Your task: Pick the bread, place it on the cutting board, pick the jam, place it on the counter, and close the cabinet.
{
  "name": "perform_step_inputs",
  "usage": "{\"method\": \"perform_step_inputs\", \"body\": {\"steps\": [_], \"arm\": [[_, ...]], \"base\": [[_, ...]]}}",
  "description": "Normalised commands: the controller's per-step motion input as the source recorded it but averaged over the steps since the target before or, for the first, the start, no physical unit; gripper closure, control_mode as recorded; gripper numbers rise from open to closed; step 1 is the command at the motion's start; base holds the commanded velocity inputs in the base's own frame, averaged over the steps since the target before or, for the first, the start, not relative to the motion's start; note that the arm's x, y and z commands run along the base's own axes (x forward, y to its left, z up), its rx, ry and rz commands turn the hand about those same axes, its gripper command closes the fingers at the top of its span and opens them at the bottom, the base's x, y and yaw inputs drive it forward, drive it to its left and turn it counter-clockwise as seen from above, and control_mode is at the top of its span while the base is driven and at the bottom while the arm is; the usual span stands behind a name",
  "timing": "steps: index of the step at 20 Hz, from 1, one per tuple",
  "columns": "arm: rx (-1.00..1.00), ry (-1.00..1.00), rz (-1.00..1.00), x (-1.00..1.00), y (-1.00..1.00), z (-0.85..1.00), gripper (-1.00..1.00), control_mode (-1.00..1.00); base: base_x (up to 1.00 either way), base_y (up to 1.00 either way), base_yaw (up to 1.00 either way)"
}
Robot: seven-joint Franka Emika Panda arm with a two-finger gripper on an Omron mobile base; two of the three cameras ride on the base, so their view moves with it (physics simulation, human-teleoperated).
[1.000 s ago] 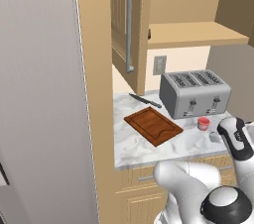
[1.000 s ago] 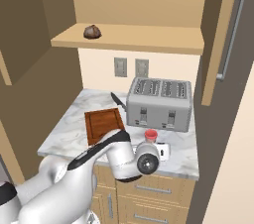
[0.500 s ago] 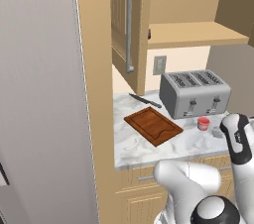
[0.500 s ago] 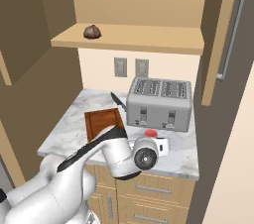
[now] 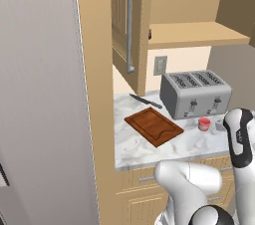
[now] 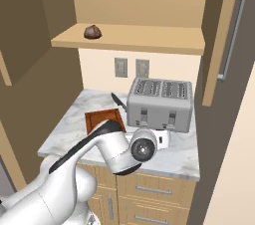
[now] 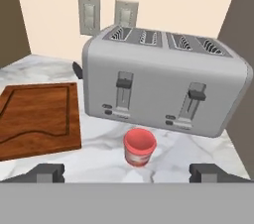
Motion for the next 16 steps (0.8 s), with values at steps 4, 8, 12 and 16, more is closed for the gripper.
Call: {"method": "perform_step_inputs", "body": {"steps": [4,8,12,16], "arm": [[0.0,0.0,-0.02,-0.04,0.02,0.45,-1.0,-1.0],[0.0,0.0,-0.01,-0.01,0.01,0.43,-1.0,-1.0],[0.0,0.0,0.0,0.0,0.0,0.43,-1.0,-1.0],[0.0,0.0,-0.02,0.0,0.0,0.46,-1.0,-1.0]], "base": [[0.0,0.0,0.0],[0.0,0.0,0.0],[0.0,0.0,0.0],[0.0,0.0,0.0]]}}
